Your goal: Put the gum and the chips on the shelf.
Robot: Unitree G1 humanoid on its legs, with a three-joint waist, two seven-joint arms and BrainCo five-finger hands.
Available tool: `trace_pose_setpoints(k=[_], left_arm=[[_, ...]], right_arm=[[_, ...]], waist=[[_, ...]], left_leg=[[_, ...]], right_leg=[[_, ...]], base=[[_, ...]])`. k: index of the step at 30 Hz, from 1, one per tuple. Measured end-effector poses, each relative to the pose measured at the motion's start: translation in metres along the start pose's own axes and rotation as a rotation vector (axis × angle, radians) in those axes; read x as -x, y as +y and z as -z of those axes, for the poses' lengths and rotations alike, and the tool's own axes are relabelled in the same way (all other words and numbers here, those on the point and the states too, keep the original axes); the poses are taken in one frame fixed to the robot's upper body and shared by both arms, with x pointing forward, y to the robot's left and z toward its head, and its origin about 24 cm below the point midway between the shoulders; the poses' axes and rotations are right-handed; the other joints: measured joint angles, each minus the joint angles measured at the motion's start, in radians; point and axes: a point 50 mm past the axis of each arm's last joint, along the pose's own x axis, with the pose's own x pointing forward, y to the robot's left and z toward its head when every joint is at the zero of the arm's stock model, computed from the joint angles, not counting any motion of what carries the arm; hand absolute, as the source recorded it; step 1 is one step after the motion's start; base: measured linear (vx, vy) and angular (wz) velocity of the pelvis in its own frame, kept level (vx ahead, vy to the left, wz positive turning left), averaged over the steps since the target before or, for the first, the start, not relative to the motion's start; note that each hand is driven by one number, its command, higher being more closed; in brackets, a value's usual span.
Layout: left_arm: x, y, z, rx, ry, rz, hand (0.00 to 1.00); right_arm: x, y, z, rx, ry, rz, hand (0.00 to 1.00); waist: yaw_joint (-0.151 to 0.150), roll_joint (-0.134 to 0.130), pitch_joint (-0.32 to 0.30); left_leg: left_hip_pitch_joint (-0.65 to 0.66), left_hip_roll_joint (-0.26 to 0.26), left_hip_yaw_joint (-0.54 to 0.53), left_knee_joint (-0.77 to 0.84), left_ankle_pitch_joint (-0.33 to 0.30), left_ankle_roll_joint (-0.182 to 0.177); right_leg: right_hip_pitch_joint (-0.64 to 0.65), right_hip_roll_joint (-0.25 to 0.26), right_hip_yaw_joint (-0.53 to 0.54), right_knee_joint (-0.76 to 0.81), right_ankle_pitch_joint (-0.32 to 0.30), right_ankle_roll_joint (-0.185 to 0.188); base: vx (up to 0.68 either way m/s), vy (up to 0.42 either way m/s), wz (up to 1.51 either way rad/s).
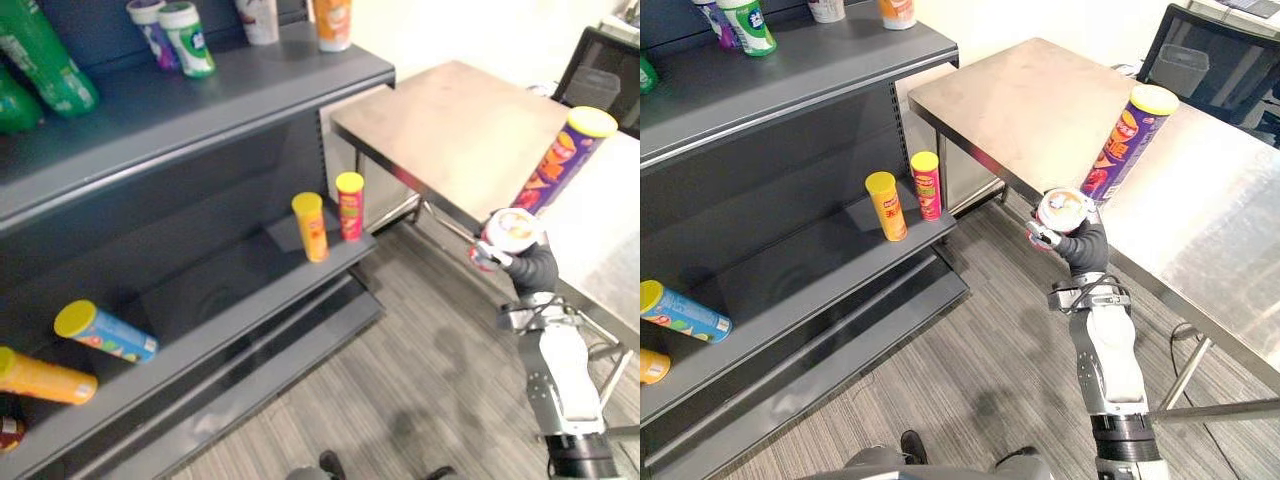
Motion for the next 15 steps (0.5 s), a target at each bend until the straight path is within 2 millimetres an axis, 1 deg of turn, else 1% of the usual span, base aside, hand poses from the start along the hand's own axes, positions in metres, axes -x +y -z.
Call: trace_pose_setpoints(k=[2, 3, 4, 6, 7, 8, 9, 10, 11, 12, 13, 14, 15], left_arm=[[0.0, -0.001, -0.002, 0.005, -0.01, 0.008, 0.0], [0.0, -0.001, -0.002, 0.032, -0.011, 0.016, 0.0], [0.0, -0.002, -0.003, 0.045, -0.014, 0.036, 0.0], [-0.001, -0.003, -0.006, 0.066, -0.023, 0.055, 0.0], [-0.001, -0.003, -0.006, 0.067, -0.024, 0.056, 0.0], [0.0, -0.002, -0.008, 0.061, -0.032, 0.058, 0.0], [0.0, -0.001, -0.009, 0.047, -0.041, 0.064, 0.0], [0.0, -0.003, -0.009, 0.03, -0.044, 0.073, 0.0], [-0.001, -0.007, -0.014, -0.01, -0.056, 0.091, 0.0], [-0.002, -0.005, -0.02, -0.044, -0.061, 0.096, 0.0], [-0.003, -0.003, -0.021, -0.054, -0.061, 0.096, 0.0], [-0.004, 0.001, -0.025, -0.069, -0.056, 0.095, 0.0], [-0.004, 0.0, -0.023, -0.076, -0.046, 0.105, 0.0]], right_arm=[[-0.003, 0.006, 0.002, -0.009, 0.004, -0.034, 1.0], [-0.006, 0.014, 0.004, -0.02, 0.008, -0.081, 1.0], [-0.007, 0.023, 0.007, -0.03, 0.02, -0.132, 1.0], [-0.006, 0.033, 0.013, -0.046, 0.042, -0.196, 1.0], [-0.006, 0.036, 0.014, -0.05, 0.048, -0.212, 1.0], [-0.004, 0.042, 0.017, -0.064, 0.058, -0.235, 1.0], [0.0, 0.042, 0.02, -0.074, 0.073, -0.231, 1.0], [0.005, 0.04, 0.024, -0.08, 0.089, -0.218, 1.0], [0.014, 0.039, 0.03, -0.092, 0.12, -0.184, 1.0], [0.021, 0.041, 0.035, -0.108, 0.148, -0.161, 1.0], [0.023, 0.043, 0.036, -0.114, 0.154, -0.158, 1.0], [0.023, 0.047, 0.037, -0.127, 0.152, -0.162, 1.0], [0.023, 0.052, 0.037, -0.138, 0.147, -0.174, 1.0]], waist=[[0.01, -0.004, 0.002], [0.014, -0.01, 0.006], [0.026, -0.013, 0.009], [0.038, -0.019, 0.012], [0.038, -0.019, 0.013], [0.036, -0.025, 0.018], [0.03, -0.026, 0.022], [0.027, -0.019, 0.028], [0.02, -0.008, 0.03], [0.018, -0.017, 0.027], [0.019, -0.026, 0.028], [0.021, -0.045, 0.029], [0.029, -0.054, 0.032]], left_leg=[[0.001, -0.007, -0.01, 0.007, 0.0, 0.0], [-0.001, -0.01, -0.019, 0.024, -0.004, 0.005], [-0.006, -0.011, -0.033, 0.052, -0.018, 0.011], [-0.026, -0.008, -0.066, 0.109, -0.051, 0.02], [-0.034, -0.01, -0.085, 0.128, -0.062, 0.024], [-0.054, -0.027, -0.128, 0.152, -0.08, 0.038], [-0.056, -0.043, -0.192, 0.169, -0.091, 0.054], [-0.057, -0.044, -0.238, 0.18, -0.096, 0.06], [-0.074, -0.045, -0.327, 0.196, -0.103, 0.073], [-0.09, -0.057, -0.395, 0.199, -0.097, 0.076], [-0.097, -0.068, -0.415, 0.2, -0.095, 0.073], [-0.105, -0.093, -0.44, 0.207, -0.093, 0.069], [-0.104, -0.117, -0.454, 0.21, -0.09, 0.063]], right_leg=[[0.006, -0.016, 0.0, 0.018, 0.0, 0.0], [0.017, -0.024, 0.0, 0.02, 0.0, 0.0], [0.03, -0.031, 0.0, 0.025, 0.0, 0.0], [0.053, -0.039, 0.005, 0.037, 0.001, 0.001], [0.055, -0.044, 0.025, 0.05, 0.004, 0.003], [0.053, -0.056, 0.115, 0.088, 0.015, -0.004], [0.027, -0.064, 0.257, 0.163, 0.043, -0.062], [-0.013, -0.047, 0.391, 0.216, 0.044, -0.09], [-0.044, 0.052, 0.601, 0.206, -0.057, -0.017], [-0.063, 0.128, 0.721, 0.165, -0.109, 0.021], [-0.075, 0.148, 0.754, 0.142, -0.117, 0.033], [-0.098, 0.167, 0.8, 0.092, -0.12, 0.048], [-0.123, 0.18, 0.846, 0.054, -0.111, 0.079]], base=[[0.06, -0.011, 0.24], [0.04, -0.011, 0.25], [0.04, -0.002, 0.28], [0.02, 0.026, 0.43], [-0.01, 0.058, 0.78], [-0.04, 0.104, 1.1], [-0.02, 0.097, 1.37], [0.01, 0.073, 1.76], [0.05, 0.017, 2.02], [0.04, 0.022, 1.93], [0.05, 0.026, 1.71], [0.08, 0.023, 1.35], [0.08, 0.017, 1.2]])
